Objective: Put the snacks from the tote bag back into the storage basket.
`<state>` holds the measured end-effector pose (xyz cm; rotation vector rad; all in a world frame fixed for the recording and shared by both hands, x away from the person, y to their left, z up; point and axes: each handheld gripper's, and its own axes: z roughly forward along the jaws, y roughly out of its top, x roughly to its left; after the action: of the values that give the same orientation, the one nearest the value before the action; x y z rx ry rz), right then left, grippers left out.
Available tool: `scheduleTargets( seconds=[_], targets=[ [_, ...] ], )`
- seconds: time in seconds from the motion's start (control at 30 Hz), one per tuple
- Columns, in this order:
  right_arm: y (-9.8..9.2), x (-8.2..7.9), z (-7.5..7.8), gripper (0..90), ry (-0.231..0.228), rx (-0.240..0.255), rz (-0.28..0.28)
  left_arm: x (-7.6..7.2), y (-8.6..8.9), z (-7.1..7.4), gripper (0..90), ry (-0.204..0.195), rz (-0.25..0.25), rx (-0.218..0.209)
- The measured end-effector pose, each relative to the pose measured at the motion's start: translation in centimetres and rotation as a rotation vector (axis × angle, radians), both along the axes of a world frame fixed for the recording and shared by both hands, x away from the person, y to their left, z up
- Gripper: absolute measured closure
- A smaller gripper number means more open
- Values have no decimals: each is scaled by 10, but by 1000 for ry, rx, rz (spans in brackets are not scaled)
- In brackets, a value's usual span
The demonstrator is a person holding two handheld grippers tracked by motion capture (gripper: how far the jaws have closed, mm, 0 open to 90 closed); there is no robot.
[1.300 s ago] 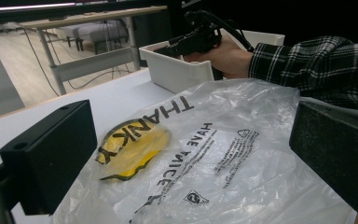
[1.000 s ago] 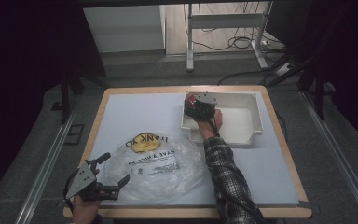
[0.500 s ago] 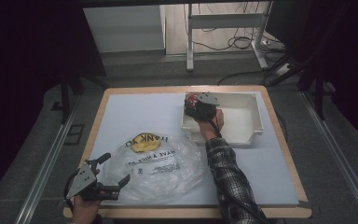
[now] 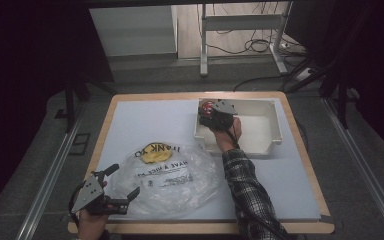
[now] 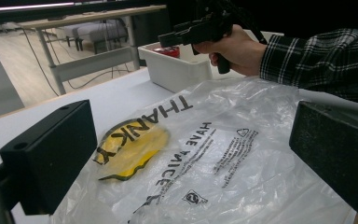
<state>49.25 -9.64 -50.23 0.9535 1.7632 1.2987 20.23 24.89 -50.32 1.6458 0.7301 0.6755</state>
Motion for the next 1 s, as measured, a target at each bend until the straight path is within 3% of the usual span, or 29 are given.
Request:
scheduleTargets(
  seconds=[0.63, 0.8, 1.0],
  targets=[
    [-1, -12, 1, 95, -11, -19, 50, 0, 0, 0, 7, 1, 2, 1],
    [-2, -16, 3, 80, -10, 5, 70, 0, 0, 0, 7, 0, 2, 0],
    [-3, -22, 4, 62, -11, -4, 89, 0, -1, 0, 7, 0, 0, 4]
  ],
)
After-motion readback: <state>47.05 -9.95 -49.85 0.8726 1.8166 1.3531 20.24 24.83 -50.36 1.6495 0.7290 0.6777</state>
